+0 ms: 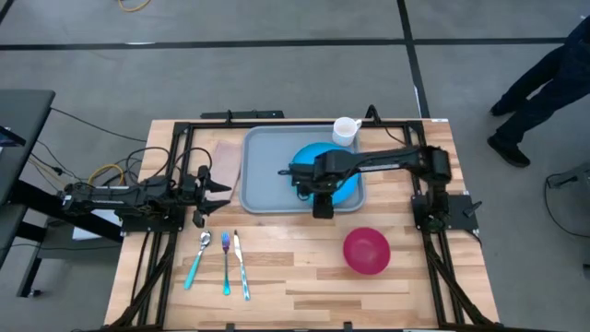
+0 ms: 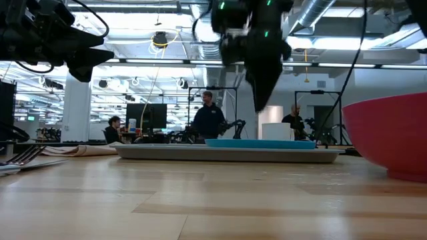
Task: Set up tray
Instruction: Put the bowl on the plate on the serving tray
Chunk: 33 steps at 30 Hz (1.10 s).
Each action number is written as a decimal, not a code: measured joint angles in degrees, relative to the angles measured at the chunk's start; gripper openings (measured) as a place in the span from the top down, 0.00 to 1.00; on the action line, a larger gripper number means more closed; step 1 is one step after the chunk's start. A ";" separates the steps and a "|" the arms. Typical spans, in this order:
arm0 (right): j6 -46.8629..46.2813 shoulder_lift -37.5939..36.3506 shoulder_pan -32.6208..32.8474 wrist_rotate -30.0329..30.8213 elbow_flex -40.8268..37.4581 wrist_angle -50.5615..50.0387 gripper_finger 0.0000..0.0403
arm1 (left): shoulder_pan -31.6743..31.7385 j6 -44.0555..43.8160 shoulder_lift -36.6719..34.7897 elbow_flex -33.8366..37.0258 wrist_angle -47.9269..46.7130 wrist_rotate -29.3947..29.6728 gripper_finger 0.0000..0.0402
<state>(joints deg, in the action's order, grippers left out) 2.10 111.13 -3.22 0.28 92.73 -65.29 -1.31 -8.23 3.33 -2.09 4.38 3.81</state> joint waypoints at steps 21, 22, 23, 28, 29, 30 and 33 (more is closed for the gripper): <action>-28.06 -25.87 11.55 0.15 -24.18 4.02 0.69 | -0.01 -0.70 0.02 0.00 -0.13 0.00 0.53; -30.10 -26.42 12.66 -0.61 -24.42 4.61 0.69 | -0.01 -0.70 0.02 0.00 -0.18 0.00 0.53; -32.31 -26.88 13.64 -1.38 -24.46 4.95 0.69 | -0.01 -0.71 0.02 0.00 -0.22 0.00 0.53; -45.67 -28.34 18.57 -4.41 -24.46 8.67 0.69 | -0.01 -0.72 0.00 0.00 -0.38 0.00 0.53; -47.87 -28.37 19.53 -5.00 -24.46 9.41 0.69 | -0.01 -0.68 0.00 0.00 -0.50 0.00 0.53; -50.00 -28.37 20.55 -5.69 -24.46 10.29 0.69 | -0.01 -0.68 0.00 0.00 -0.69 0.00 0.53; -55.42 -28.37 23.91 -7.37 -24.46 11.88 0.69 | 0.00 -0.66 0.02 0.00 -1.26 0.10 0.53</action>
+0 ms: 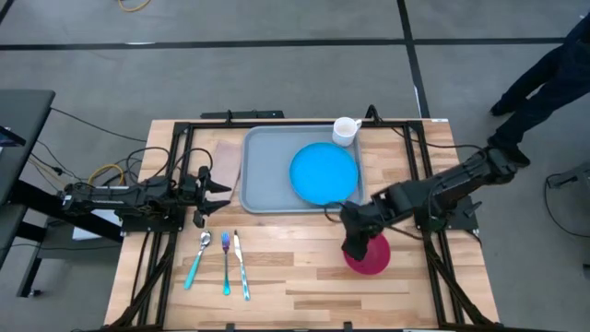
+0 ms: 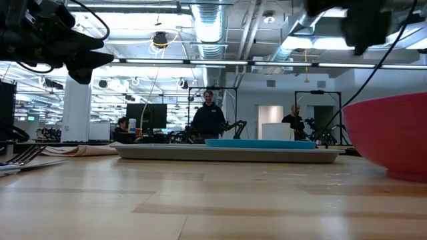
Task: Set up tray
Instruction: Put the bowl on the plate on the serving tray
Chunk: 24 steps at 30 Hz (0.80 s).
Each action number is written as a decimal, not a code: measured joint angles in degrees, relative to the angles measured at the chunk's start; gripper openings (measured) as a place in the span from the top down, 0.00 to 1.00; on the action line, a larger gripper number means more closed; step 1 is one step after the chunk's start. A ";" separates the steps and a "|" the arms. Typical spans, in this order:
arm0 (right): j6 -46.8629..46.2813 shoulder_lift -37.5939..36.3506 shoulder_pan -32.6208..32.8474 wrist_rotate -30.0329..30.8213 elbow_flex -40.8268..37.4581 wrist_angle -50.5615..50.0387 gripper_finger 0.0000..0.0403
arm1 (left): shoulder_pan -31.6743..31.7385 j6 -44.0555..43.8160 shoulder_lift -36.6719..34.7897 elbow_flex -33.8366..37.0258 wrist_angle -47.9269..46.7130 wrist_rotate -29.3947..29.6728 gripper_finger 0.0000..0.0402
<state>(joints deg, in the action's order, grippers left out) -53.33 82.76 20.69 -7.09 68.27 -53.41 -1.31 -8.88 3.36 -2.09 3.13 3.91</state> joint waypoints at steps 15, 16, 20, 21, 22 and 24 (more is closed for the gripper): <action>-13.41 0.02 11.41 2.86 -0.02 -4.63 0.69 | -1.17 -1.66 13.12 0.00 8.11 -2.11 0.53; -13.94 0.03 11.69 2.89 -0.02 -5.14 0.69 | -1.62 -1.55 14.86 0.00 10.32 -2.11 0.53; -15.57 0.04 12.60 2.97 -0.02 -6.58 0.69 | -3.51 -1.37 22.96 -1.24 15.82 -1.70 0.53; -15.69 0.04 12.77 3.16 -0.02 -6.55 0.69 | -4.07 -1.31 25.16 -2.25 15.87 -1.38 0.53; -15.71 0.04 13.03 3.39 -0.02 -6.56 0.69 | -4.69 -1.12 27.47 -3.54 15.86 -0.82 0.53; -15.71 0.04 13.62 3.94 -0.02 -6.74 0.69 | -6.05 0.01 32.30 -6.38 16.01 0.01 0.53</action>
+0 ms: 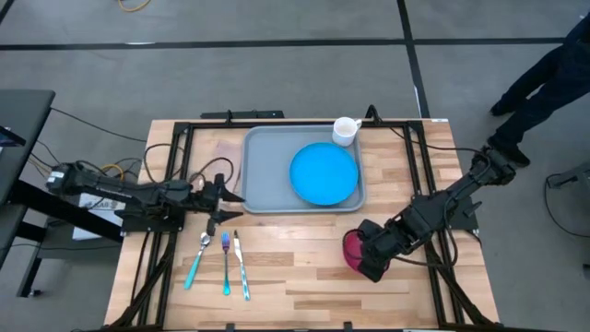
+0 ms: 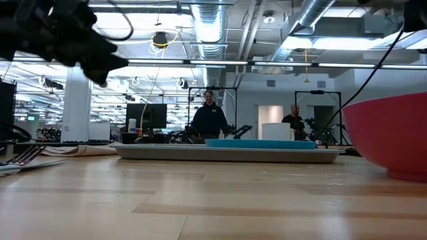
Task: Set up tray
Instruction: Put the bowl on the plate on the serving tray
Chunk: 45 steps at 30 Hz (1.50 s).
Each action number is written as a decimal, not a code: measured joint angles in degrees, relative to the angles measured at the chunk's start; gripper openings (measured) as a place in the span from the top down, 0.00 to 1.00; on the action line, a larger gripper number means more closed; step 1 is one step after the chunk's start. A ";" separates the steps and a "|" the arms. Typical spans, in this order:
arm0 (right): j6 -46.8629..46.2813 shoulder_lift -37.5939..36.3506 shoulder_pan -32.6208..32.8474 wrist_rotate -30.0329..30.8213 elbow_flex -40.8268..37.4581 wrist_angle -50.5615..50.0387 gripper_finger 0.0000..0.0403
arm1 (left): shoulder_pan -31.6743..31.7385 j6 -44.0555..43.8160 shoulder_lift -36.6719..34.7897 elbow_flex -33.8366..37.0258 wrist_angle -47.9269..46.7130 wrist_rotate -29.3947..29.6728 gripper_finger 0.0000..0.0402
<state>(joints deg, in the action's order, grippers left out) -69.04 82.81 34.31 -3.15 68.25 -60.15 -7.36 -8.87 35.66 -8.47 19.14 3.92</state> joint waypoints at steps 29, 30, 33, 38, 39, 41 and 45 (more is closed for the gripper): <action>4.34 0.67 9.21 1.83 -7.61 3.45 0.69 | -6.93 18.63 57.50 -51.47 -21.18 3.98 0.53; 5.20 0.99 9.16 1.78 -7.56 3.34 0.69 | -7.04 19.35 58.50 -53.43 -23.20 4.58 0.53; 5.98 0.92 9.70 1.70 -7.56 0.04 0.69 | -7.10 20.48 61.17 -58.51 -27.86 5.54 0.53; 3.24 0.66 11.55 1.52 -7.56 -4.44 0.69 | -7.05 20.66 65.05 -64.26 -30.99 5.54 0.53; 3.24 0.72 12.09 1.50 -7.56 -4.42 0.69 | -7.08 21.32 65.80 -64.94 -30.96 5.53 0.53; 3.55 0.87 13.05 1.50 -7.56 -4.54 0.69 | -7.27 22.60 66.98 -65.77 -31.07 5.55 0.53; 4.78 0.87 13.94 1.57 -7.54 -6.04 0.69 | -7.31 24.87 68.71 -66.88 -31.48 5.40 0.53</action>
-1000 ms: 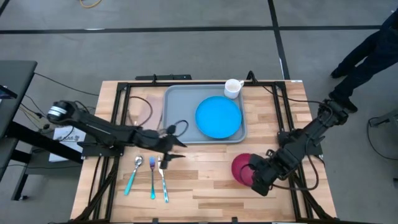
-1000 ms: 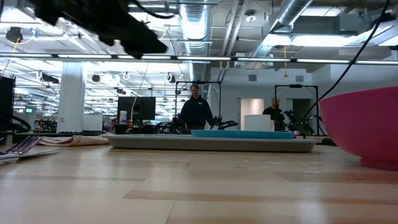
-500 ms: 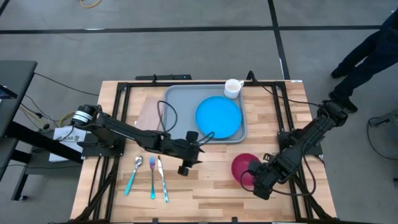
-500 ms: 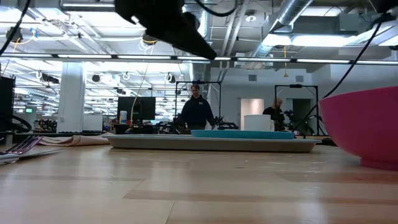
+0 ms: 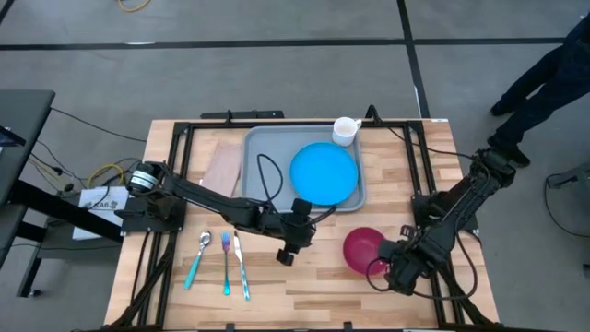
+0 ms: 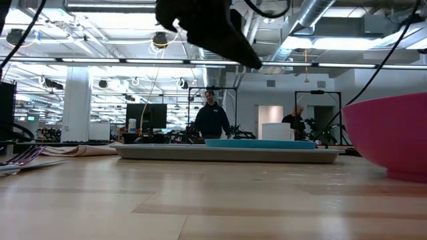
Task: Set up tray
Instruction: Put the bowl on the plate on the serving tray
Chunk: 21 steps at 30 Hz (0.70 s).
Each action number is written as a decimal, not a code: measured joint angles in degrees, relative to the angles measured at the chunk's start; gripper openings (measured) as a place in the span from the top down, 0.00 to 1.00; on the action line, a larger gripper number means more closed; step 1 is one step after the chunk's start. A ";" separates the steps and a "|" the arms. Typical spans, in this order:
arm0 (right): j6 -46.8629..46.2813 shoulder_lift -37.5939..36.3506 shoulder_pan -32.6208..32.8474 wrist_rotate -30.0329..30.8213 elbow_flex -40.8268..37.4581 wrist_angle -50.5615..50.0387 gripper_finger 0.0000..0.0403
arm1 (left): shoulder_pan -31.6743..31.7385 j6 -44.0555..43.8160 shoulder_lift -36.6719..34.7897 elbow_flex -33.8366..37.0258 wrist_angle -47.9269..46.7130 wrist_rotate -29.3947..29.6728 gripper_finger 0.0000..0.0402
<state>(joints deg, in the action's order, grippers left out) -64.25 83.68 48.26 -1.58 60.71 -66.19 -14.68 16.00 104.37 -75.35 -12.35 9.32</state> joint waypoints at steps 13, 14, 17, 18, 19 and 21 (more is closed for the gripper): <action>4.26 0.02 -0.92 -0.01 0.04 -0.95 0.69 | 0.11 -5.33 2.87 -0.04 -0.50 0.83 0.53; 5.35 0.02 -1.39 -0.04 0.04 -0.46 0.69 | 0.11 -6.31 2.87 -0.02 -1.05 1.03 0.53; 9.79 0.04 -2.60 -0.02 0.04 2.21 0.69 | 0.11 -8.80 2.88 -0.02 -0.65 1.47 0.53; 11.49 0.04 -3.14 -0.02 0.04 3.32 0.69 | 0.11 -9.63 2.94 -0.02 -0.39 2.03 0.53; 13.06 0.04 -3.55 -0.02 0.04 4.34 0.69 | 0.10 -10.22 2.98 -0.02 -0.21 2.63 0.53; 15.87 0.04 -4.24 -0.25 0.04 5.65 0.69 | 0.02 -11.09 2.98 -0.02 0.44 3.54 0.53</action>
<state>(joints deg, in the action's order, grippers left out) -48.39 83.72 44.02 -1.83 60.75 -60.54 -14.66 4.91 107.35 -75.37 -11.90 12.86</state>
